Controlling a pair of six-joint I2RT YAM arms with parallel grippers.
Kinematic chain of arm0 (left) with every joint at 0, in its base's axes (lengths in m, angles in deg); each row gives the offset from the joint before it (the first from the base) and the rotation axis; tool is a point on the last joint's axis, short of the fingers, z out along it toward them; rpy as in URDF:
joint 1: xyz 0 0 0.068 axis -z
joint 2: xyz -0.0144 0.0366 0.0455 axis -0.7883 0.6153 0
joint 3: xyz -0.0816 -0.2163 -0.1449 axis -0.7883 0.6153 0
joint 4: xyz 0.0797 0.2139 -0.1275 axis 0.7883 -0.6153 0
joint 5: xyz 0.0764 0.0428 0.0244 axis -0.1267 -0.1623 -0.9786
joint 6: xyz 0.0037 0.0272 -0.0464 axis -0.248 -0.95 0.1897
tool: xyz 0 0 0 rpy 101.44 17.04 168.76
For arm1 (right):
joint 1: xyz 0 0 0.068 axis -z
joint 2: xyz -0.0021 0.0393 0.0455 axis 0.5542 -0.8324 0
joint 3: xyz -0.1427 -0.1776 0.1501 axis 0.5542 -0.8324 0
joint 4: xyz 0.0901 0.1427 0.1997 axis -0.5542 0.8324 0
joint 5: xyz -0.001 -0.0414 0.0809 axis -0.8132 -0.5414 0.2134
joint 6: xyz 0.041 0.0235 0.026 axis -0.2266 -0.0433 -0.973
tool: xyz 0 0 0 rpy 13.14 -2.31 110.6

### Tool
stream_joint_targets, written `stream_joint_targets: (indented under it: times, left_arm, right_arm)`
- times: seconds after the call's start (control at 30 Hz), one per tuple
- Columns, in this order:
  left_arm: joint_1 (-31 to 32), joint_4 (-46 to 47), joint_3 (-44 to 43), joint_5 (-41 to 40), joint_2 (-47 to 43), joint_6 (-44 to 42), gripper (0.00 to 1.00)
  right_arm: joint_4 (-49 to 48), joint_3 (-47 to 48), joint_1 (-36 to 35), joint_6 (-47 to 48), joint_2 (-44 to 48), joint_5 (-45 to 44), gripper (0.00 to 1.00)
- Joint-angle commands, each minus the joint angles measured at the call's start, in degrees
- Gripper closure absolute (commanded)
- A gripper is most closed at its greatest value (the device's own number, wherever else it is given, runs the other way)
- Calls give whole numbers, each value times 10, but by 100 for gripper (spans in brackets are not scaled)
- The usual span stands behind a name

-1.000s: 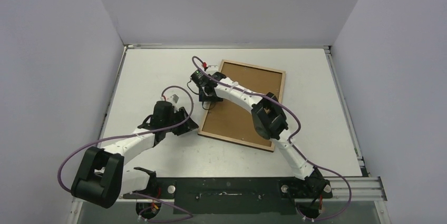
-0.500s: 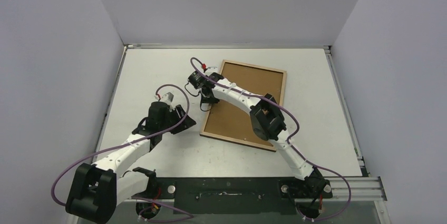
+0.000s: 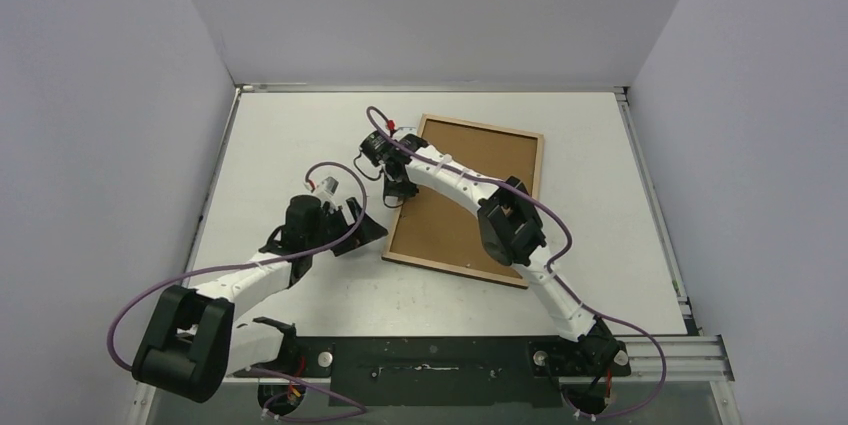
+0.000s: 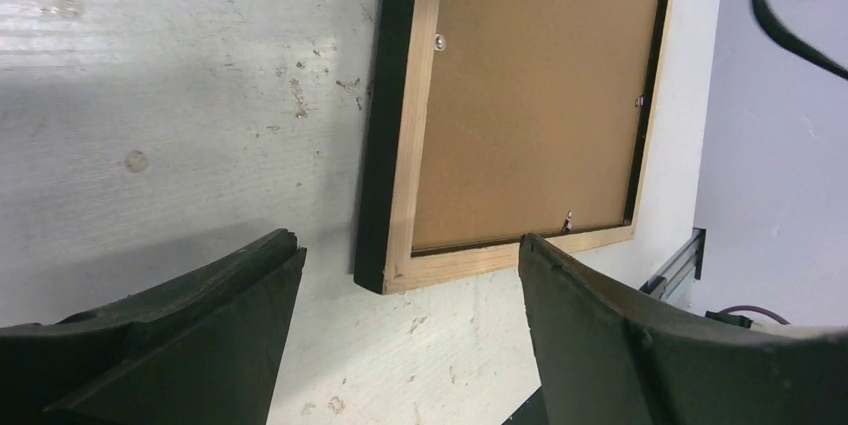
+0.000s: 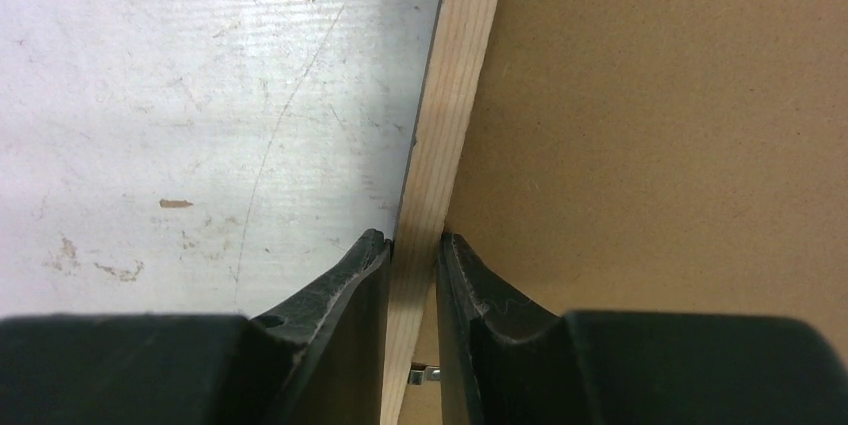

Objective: Put the photo into the frame

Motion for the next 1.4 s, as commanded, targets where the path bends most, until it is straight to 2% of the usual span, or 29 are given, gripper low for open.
stream_joint_targets:
  times: [0.0,0.2,0.33,0.6,0.77,0.83,0.9,0.97,1.03,1.13,1.17,1.23,1.37]
  left_arm:
    - [0,71,-8,41,41,19,22]
    - [4,162,-12,104,111,57,23]
    - [8,222,-18,146,147,74,30]
    - [10,274,-28,200,172,92,50]
    - [11,296,-37,230,181,107,66]
    - [11,304,-38,238,180,110,79]
    - [11,321,-38,244,175,115,97]
    - [11,318,-42,243,161,114,100]
    - [11,286,-52,239,139,101,100]
    - [11,187,-86,226,94,57,100]
    - [12,143,-102,217,77,40,100]
    - [14,59,-135,194,40,-1,100]
    - [14,-78,-205,148,3,-57,100]
  right_arm:
    - [-3,-7,5,-2,98,18,100]
    - [-40,-53,15,-23,144,49,100]
    - [-56,-69,20,-34,158,69,100]
    - [-74,-78,22,-45,166,73,100]
    - [-80,-78,23,-51,164,71,100]
    - [-83,-78,22,-52,166,68,100]
    - [-82,-80,22,-52,172,58,100]
    - [-77,-86,22,-52,182,22,100]
    - [-73,-97,19,-51,196,-19,92]
    - [-68,-102,17,-42,214,-62,62]
    - [-59,-98,16,-37,219,-77,55]
    - [-49,-87,14,-26,230,-102,48]
    - [-30,-58,11,-3,258,-136,42]
